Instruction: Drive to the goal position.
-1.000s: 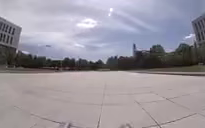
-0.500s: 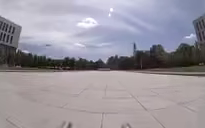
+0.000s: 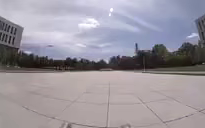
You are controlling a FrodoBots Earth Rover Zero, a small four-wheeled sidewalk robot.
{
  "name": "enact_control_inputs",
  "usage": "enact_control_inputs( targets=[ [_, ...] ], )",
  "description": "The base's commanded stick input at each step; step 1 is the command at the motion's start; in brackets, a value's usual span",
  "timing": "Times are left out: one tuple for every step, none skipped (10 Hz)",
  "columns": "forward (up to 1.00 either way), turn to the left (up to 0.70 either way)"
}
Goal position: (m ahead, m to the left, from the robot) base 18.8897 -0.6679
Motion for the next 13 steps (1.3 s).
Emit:
enact_control_inputs(
  targets=[
    [0.7,0.0],
    [0.7,0.0],
    [0.7,0.0],
    [0.7,0.0],
    [0.7,0.0],
    [0.7,0.0],
    [0.7,0.0],
    [0.7,0.0],
    [0.7,0.0],
    [0.7,0.0],
    [0.7,0.0],
    [0.7,0.0],
    [0.7,0.0]
  ],
)
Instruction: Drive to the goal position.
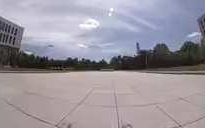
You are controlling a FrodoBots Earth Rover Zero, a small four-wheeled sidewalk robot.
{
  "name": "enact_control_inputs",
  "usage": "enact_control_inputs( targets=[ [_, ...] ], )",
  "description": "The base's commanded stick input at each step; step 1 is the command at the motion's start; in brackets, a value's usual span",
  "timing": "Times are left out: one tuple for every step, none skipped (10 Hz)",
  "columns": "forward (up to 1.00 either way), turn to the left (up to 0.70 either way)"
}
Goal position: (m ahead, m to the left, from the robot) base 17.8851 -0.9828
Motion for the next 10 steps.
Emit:
enact_control_inputs(
  targets=[
    [0.7,0.0],
    [0.7,0.0],
    [0.7,0.0],
    [0.7,0.0],
    [0.7,0.0],
    [0.7,-0.07],
    [0.7,-0.23],
    [0.7,-0.16],
    [0.7,0.0],
    [0.7,0.0]
  ],
)
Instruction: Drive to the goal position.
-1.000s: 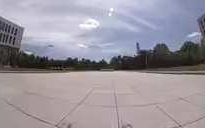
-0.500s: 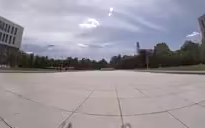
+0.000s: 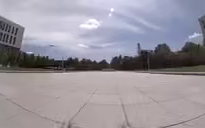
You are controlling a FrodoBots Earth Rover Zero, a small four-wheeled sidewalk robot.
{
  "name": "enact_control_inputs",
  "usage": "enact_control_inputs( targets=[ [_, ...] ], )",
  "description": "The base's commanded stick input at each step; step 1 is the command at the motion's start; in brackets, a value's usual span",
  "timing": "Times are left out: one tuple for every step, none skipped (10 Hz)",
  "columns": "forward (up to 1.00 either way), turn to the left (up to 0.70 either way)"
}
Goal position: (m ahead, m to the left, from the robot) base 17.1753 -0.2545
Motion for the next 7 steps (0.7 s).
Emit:
enact_control_inputs(
  targets=[
    [0.7,0.0],
    [0.7,0.0],
    [0.7,0.0],
    [0.7,-0.01],
    [0.7,-0.02],
    [0.7,-0.02],
    [0.7,-0.02]
  ],
)
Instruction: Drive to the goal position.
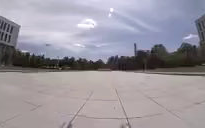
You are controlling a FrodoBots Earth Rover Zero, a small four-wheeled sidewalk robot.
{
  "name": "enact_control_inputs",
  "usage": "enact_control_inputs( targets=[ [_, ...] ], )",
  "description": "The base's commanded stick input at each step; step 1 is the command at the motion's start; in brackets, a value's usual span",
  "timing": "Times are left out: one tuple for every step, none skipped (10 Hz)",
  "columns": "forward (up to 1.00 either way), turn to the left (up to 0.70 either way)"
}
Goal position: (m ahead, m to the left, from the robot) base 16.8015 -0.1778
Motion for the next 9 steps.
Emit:
enact_control_inputs(
  targets=[
    [0.7,-0.01],
    [0.7,0.0],
    [0.7,0.0],
    [0.7,0.0],
    [0.7,0.0],
    [0.7,0.0],
    [0.7,0.03],
    [0.7,0.15],
    [0.7,0.24]
  ],
)
